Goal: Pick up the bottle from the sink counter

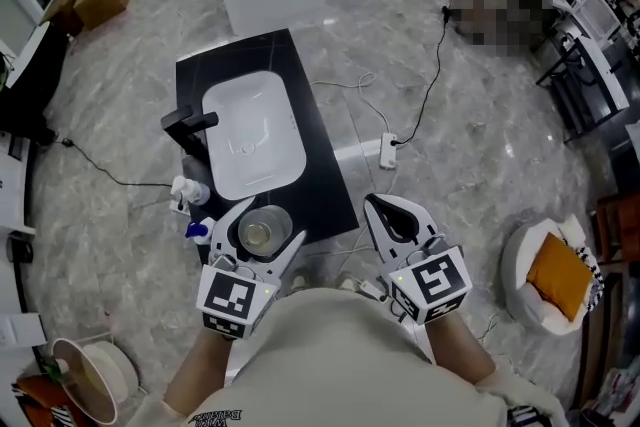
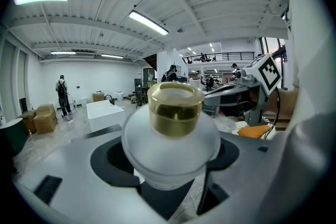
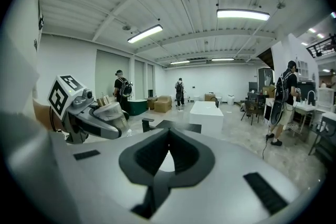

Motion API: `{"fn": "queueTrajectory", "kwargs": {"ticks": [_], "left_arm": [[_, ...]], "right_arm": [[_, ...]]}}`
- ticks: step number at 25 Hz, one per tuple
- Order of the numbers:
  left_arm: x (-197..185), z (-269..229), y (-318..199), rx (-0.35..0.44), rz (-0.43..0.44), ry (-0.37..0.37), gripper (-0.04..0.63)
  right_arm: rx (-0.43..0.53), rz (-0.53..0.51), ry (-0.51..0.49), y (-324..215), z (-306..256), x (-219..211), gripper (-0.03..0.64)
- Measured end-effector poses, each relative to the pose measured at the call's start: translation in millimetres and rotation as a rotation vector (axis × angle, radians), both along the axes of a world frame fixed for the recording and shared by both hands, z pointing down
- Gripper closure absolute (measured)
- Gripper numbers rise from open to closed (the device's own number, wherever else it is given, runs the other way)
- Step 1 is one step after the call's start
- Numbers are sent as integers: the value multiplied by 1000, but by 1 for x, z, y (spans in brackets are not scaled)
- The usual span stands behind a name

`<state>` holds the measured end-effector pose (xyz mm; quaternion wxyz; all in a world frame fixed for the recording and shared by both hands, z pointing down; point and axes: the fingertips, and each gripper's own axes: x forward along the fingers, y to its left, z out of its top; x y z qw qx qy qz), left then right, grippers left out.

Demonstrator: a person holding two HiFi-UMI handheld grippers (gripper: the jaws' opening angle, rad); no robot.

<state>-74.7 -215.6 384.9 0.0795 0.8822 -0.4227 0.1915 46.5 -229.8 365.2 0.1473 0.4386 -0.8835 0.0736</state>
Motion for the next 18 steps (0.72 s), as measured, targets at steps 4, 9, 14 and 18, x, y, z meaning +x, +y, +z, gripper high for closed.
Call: {"fn": "queueTrajectory", "kwargs": {"ticks": [4, 9, 14, 18], "left_arm": [[1, 9, -2, -34, -8, 9, 256], [1, 9, -9, -36, -12, 2, 256], [3, 9, -11, -32, -14, 2, 256], [7, 7, -6, -40, -8, -1, 256]], "right_arm": [[-7, -10, -2, -2, 2, -2, 621], [-7, -23, -3, -6, -1, -3, 621], [-14, -23, -4, -7, 0, 0, 620], [-45, -30, -62, -4, -3, 3, 620]]}}
